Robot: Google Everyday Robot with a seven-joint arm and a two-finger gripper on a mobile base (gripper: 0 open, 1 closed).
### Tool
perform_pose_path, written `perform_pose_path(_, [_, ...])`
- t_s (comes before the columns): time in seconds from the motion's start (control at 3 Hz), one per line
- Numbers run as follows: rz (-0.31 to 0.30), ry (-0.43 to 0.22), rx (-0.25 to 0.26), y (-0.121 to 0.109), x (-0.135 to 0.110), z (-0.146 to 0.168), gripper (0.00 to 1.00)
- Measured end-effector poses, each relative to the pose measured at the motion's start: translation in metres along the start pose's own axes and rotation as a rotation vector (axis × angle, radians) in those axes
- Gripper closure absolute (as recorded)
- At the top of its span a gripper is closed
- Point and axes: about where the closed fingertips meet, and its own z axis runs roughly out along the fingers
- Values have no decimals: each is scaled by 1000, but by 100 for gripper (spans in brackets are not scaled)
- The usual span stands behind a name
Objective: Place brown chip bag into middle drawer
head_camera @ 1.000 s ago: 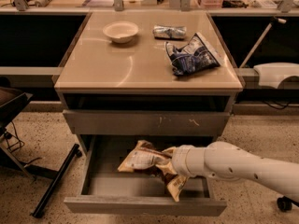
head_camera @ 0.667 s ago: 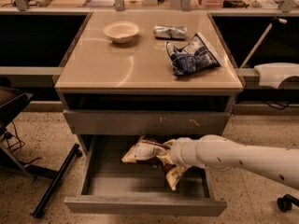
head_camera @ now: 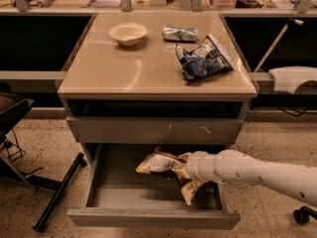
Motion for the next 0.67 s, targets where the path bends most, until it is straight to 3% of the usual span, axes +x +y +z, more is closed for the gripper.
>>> perform_pose_path(0.33, [50,51,-20,1,62,31,100])
perform_pose_path(0.67, [86,69,-66,3,108,54,100])
